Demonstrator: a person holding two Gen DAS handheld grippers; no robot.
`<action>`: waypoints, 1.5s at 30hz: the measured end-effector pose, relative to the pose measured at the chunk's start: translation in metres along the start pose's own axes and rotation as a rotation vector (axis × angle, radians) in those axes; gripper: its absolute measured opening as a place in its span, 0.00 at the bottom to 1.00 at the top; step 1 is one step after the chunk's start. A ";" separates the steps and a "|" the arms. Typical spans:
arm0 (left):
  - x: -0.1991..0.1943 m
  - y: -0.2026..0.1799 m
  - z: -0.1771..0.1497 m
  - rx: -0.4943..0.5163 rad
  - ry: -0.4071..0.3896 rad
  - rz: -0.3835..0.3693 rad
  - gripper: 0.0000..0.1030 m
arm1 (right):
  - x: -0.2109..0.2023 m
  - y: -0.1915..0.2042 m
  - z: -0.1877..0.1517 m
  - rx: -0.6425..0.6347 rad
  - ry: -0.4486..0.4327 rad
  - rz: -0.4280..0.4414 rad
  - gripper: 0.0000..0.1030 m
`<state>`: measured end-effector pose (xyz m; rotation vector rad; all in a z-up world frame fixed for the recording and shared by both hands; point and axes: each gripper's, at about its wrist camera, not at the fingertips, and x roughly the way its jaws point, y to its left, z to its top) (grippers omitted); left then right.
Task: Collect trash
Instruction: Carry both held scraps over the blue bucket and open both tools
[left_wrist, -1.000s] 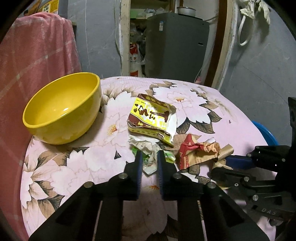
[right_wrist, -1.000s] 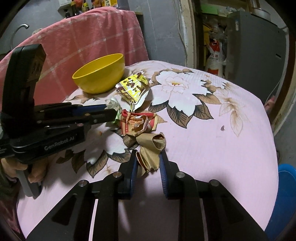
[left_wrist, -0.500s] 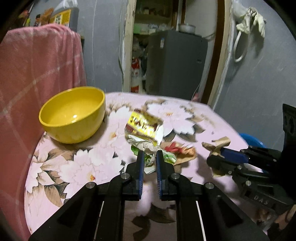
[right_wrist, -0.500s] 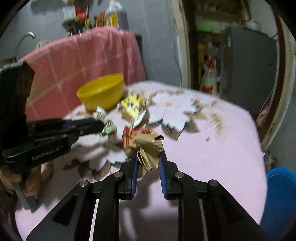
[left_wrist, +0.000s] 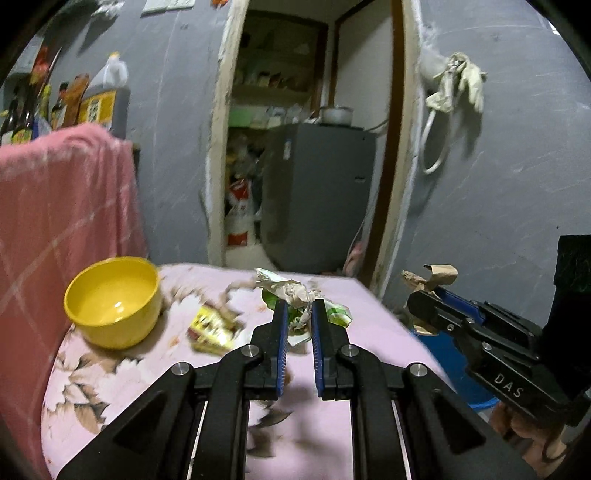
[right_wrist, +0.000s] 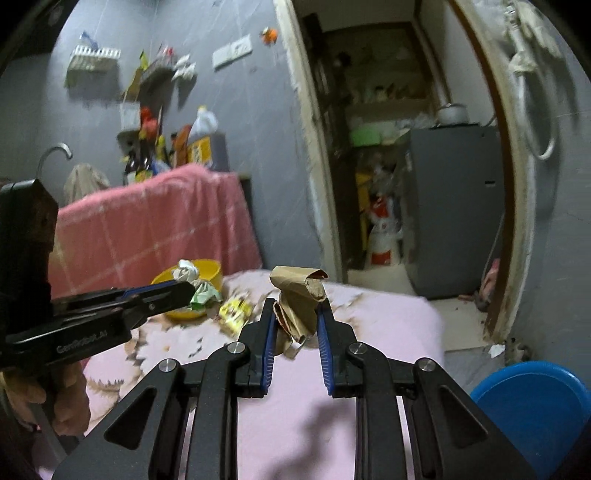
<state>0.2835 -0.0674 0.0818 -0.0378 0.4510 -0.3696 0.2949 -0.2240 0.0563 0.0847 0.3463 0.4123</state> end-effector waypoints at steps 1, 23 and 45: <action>0.000 -0.005 0.002 0.007 -0.010 -0.008 0.10 | -0.007 -0.003 0.001 0.003 -0.021 -0.015 0.18; 0.045 -0.130 0.031 -0.006 -0.032 -0.260 0.10 | -0.104 -0.120 -0.006 0.189 -0.147 -0.438 0.19; 0.129 -0.194 -0.008 0.031 0.203 -0.320 0.12 | -0.117 -0.181 -0.036 0.346 0.029 -0.571 0.30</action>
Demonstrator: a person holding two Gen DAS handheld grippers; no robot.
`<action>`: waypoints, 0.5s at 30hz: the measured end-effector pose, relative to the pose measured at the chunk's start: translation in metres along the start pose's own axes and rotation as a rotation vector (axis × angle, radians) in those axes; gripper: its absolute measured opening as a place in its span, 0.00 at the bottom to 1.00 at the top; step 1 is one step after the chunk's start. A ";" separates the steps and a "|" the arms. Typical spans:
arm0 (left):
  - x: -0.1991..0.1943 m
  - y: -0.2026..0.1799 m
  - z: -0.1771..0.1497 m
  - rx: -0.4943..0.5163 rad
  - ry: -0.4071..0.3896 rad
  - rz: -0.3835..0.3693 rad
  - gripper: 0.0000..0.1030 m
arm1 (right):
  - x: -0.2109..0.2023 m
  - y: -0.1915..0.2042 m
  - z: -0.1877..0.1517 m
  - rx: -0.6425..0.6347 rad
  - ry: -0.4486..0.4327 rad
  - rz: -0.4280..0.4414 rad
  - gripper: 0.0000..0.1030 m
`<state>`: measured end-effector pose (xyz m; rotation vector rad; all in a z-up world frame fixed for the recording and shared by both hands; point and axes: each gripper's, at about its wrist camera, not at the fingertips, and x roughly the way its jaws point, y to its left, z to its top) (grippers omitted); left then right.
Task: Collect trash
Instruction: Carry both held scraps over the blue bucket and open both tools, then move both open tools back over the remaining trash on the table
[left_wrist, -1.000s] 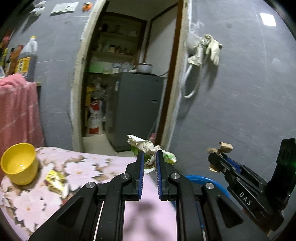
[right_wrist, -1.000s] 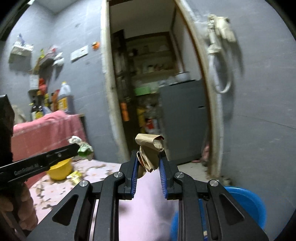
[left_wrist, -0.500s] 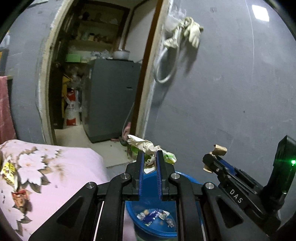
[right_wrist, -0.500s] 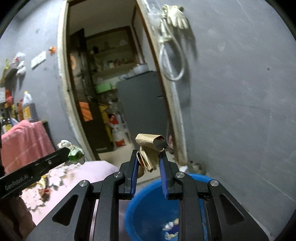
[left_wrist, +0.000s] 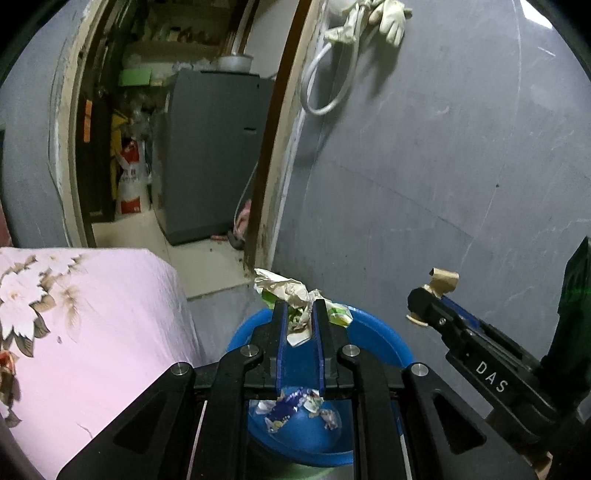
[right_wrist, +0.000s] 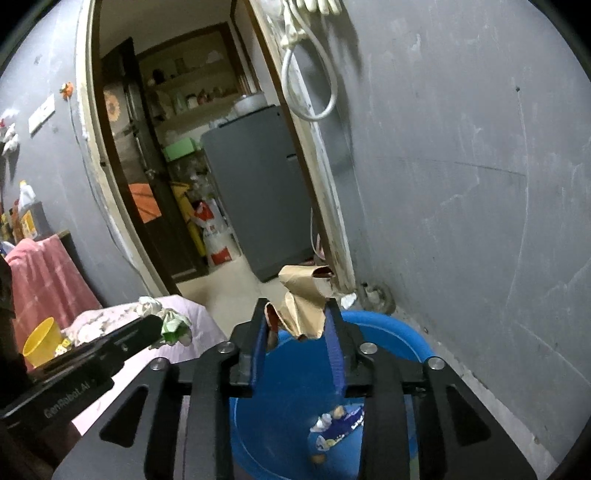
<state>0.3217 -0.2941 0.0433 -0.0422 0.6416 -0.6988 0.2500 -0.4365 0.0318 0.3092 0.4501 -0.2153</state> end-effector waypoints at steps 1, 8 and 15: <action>0.004 0.000 -0.001 -0.001 0.015 -0.003 0.15 | 0.001 -0.001 -0.001 0.001 0.009 -0.007 0.31; 0.010 0.007 -0.011 -0.020 0.030 -0.001 0.33 | 0.002 -0.006 0.000 0.017 0.022 -0.021 0.43; 0.004 0.012 -0.009 -0.036 0.018 0.011 0.34 | 0.004 -0.003 0.003 0.014 0.014 -0.023 0.44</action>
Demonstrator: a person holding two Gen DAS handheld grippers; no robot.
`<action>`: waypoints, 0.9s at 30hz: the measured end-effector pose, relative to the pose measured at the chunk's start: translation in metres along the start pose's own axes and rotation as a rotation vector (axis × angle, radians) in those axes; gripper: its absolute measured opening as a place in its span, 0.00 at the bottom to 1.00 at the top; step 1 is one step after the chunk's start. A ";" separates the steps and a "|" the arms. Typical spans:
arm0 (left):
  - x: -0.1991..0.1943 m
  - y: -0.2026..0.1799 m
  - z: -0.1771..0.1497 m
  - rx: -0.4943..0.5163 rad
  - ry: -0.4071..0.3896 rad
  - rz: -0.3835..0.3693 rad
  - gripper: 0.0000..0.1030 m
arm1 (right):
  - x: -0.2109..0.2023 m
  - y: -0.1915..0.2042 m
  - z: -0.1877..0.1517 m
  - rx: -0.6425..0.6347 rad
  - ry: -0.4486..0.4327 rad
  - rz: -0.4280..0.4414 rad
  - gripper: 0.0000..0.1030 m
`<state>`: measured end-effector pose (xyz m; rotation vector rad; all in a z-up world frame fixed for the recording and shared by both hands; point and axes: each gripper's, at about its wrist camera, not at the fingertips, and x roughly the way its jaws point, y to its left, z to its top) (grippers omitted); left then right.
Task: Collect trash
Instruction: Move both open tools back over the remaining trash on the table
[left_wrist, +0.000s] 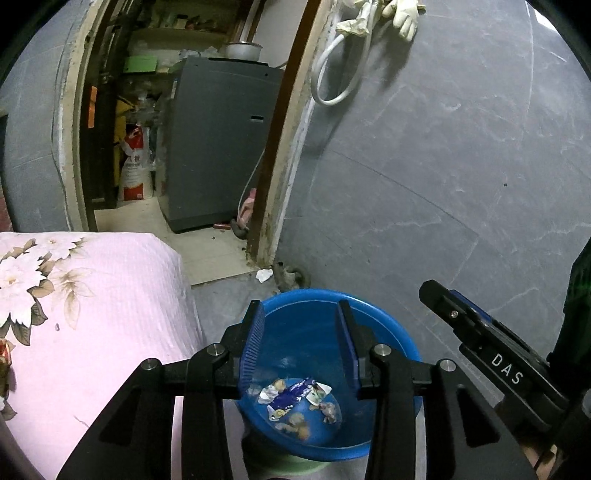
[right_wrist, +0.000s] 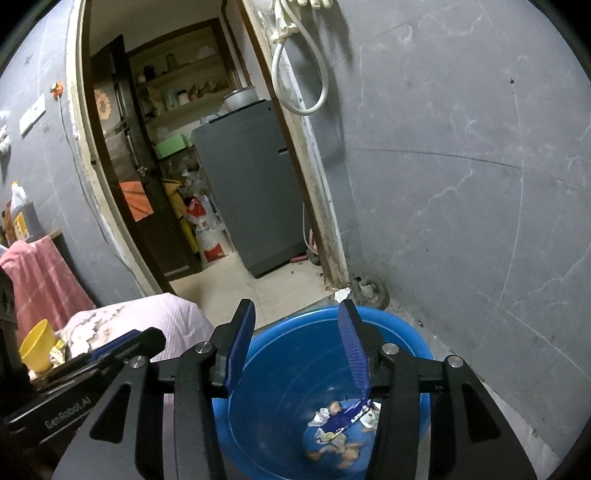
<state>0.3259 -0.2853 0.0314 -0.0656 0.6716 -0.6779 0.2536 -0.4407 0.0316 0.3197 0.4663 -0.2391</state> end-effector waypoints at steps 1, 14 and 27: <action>-0.001 0.001 0.001 -0.001 -0.001 0.001 0.35 | 0.001 0.001 0.000 -0.002 0.000 0.000 0.44; -0.025 0.009 0.004 -0.009 -0.032 0.047 0.41 | 0.002 0.013 0.003 -0.004 -0.010 0.028 0.46; -0.100 0.052 0.007 -0.064 -0.204 0.234 0.88 | -0.013 0.051 0.007 -0.064 -0.129 0.101 0.81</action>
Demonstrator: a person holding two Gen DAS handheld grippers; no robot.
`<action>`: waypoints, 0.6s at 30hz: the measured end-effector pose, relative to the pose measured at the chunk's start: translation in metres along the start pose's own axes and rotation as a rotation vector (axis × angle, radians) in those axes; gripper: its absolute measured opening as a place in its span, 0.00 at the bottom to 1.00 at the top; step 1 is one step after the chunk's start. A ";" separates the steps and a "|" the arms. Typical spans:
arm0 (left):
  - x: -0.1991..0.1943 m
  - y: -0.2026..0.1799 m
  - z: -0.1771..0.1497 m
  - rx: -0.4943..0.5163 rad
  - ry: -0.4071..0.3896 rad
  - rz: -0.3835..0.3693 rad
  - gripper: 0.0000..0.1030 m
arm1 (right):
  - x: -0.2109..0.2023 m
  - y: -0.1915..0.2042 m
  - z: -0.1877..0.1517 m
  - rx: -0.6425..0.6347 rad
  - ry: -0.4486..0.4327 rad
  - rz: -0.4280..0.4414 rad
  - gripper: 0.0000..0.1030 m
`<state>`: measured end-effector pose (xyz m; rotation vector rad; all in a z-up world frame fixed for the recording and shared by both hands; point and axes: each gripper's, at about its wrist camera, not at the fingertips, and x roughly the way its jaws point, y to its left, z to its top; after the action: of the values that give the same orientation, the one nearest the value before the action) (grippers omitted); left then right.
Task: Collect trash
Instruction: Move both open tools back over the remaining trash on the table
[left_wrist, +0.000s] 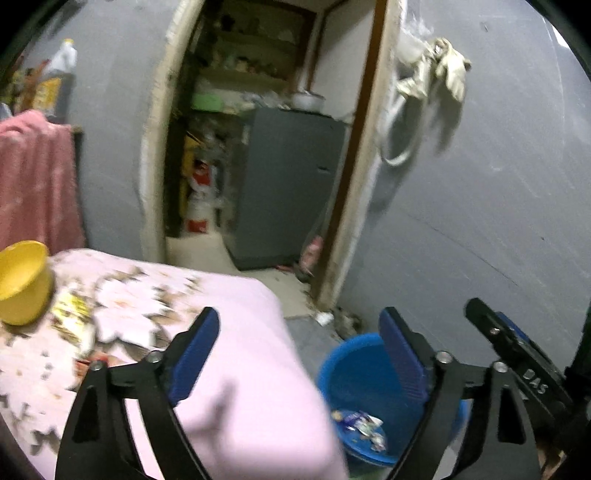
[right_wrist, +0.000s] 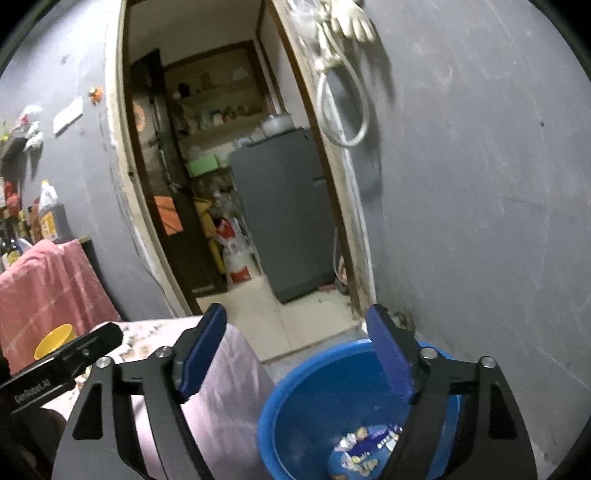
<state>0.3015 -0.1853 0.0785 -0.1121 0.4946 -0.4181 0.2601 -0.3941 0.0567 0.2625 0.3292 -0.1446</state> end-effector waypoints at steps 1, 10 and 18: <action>-0.006 0.005 0.001 -0.003 -0.023 0.021 0.90 | -0.003 0.006 0.000 -0.006 -0.024 0.015 0.83; -0.061 0.055 0.004 -0.069 -0.198 0.155 0.98 | -0.026 0.062 -0.001 -0.112 -0.210 0.133 1.00; -0.105 0.094 -0.004 -0.065 -0.275 0.267 0.98 | -0.043 0.110 -0.009 -0.179 -0.340 0.240 1.00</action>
<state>0.2497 -0.0563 0.1023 -0.1616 0.2470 -0.1211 0.2369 -0.2819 0.0886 0.0953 -0.0288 0.0776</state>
